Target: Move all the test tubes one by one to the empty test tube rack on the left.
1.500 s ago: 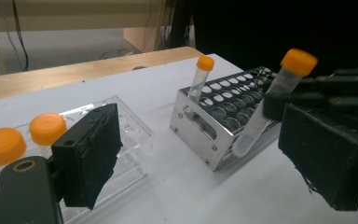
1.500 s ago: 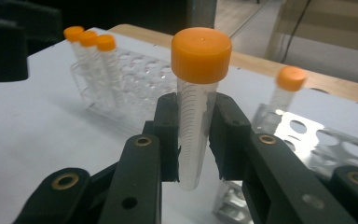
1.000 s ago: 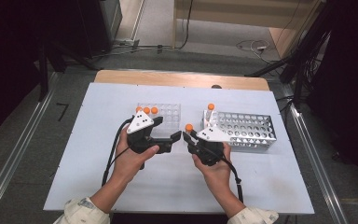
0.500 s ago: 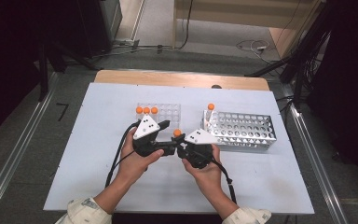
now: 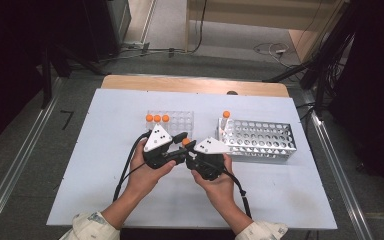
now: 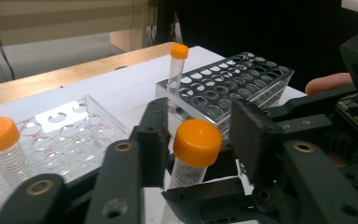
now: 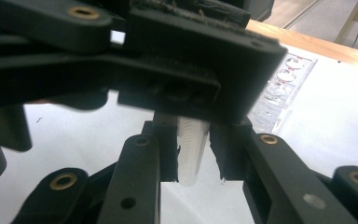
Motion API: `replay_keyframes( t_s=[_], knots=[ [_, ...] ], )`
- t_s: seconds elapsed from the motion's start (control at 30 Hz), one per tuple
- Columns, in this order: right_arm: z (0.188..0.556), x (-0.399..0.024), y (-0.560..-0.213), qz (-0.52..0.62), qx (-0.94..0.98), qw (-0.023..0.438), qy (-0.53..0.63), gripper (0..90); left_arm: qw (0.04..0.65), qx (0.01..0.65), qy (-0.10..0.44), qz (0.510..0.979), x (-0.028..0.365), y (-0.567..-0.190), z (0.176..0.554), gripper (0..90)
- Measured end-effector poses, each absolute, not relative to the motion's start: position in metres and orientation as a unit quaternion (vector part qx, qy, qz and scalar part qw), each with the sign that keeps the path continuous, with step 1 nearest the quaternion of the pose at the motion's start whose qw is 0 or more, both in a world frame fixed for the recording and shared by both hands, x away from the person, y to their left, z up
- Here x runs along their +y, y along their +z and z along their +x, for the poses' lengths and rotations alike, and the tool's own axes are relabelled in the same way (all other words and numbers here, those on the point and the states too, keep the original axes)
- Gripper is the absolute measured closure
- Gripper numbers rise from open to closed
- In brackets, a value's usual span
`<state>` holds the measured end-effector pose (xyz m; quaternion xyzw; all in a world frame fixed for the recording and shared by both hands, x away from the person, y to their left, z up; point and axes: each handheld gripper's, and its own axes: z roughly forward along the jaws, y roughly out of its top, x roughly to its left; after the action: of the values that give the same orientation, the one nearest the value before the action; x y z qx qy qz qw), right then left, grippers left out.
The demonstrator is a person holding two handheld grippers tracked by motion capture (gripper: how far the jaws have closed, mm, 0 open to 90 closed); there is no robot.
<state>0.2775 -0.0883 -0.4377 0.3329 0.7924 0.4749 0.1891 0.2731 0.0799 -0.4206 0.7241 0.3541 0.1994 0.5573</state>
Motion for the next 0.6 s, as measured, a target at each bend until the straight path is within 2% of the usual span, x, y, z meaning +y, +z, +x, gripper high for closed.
replay_keyframes(
  t_s=[0.17, 0.37, 0.5, 0.6],
  knots=[
    [0.2773, -0.0882, -0.4368, 0.332, 0.792, 0.189, 0.477, 70.5, 0.556, 0.354, 0.200, 0.725, 0.0802, -0.4207, 0.2729, 68.8],
    [0.2770, -0.0882, -0.4369, 0.333, 0.792, 0.192, 0.474, 69.9, 0.555, 0.358, 0.197, 0.725, 0.0806, -0.4217, 0.2739, 70.3],
    [0.2768, -0.0885, -0.4368, 0.334, 0.790, 0.191, 0.477, 67.8, 0.554, 0.360, 0.197, 0.724, 0.0811, -0.4217, 0.2742, 70.6],
    [0.2770, -0.0884, -0.4367, 0.333, 0.790, 0.190, 0.479, 61.8, 0.550, 0.362, 0.199, 0.726, 0.0817, -0.4220, 0.2747, 70.7]
  ],
)
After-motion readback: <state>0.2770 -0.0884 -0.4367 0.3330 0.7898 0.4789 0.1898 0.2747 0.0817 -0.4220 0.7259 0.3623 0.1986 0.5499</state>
